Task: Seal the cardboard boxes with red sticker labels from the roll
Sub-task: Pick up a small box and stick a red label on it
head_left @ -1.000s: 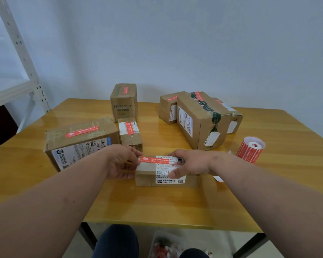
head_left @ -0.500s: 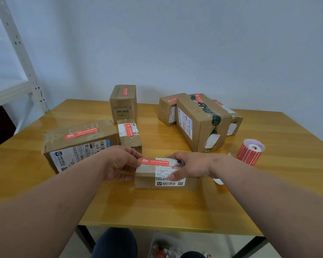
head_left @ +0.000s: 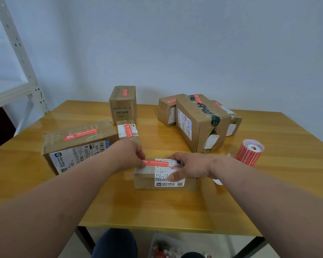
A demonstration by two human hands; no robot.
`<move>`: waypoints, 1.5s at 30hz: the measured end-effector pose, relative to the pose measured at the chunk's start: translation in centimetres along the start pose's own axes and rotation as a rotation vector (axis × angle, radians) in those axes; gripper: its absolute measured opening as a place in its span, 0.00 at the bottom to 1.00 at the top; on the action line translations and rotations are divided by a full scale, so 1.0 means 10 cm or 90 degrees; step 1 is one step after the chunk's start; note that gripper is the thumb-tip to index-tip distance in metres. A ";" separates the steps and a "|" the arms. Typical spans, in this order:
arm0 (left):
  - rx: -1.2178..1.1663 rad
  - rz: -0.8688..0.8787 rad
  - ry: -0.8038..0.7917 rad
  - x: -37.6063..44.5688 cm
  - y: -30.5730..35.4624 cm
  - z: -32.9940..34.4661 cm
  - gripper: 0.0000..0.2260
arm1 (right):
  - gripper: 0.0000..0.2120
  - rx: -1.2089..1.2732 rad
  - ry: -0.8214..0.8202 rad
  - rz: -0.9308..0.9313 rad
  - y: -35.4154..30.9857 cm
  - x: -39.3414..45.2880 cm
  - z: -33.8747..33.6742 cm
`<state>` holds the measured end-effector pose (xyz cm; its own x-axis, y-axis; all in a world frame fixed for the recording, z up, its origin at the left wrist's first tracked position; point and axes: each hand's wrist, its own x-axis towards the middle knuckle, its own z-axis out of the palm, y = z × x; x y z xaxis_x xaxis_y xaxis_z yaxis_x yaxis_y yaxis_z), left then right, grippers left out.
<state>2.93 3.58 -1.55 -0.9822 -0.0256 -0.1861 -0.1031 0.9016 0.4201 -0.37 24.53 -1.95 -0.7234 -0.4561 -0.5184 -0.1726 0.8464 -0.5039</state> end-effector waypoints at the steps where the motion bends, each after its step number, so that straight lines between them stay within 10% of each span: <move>1: 0.016 0.004 0.001 0.00 0.00 0.00 0.11 | 0.35 -0.001 0.002 -0.002 0.00 -0.01 0.00; 15: 0.170 0.121 0.015 0.03 -0.07 -0.04 0.10 | 0.35 -0.008 0.007 -0.004 0.02 0.01 0.01; 26: 0.636 0.420 0.044 -0.04 -0.06 -0.02 0.10 | 0.36 -0.006 0.007 -0.001 0.03 0.03 0.01; 45: 0.672 0.399 0.008 -0.10 0.02 -0.02 0.13 | 0.36 -0.004 0.009 0.001 0.02 0.02 0.01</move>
<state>3.90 3.68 -1.11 -0.8185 0.5386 -0.1999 0.5590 0.6667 -0.4930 -0.44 24.59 -2.20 -0.7334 -0.4506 -0.5091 -0.1751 0.8488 -0.4989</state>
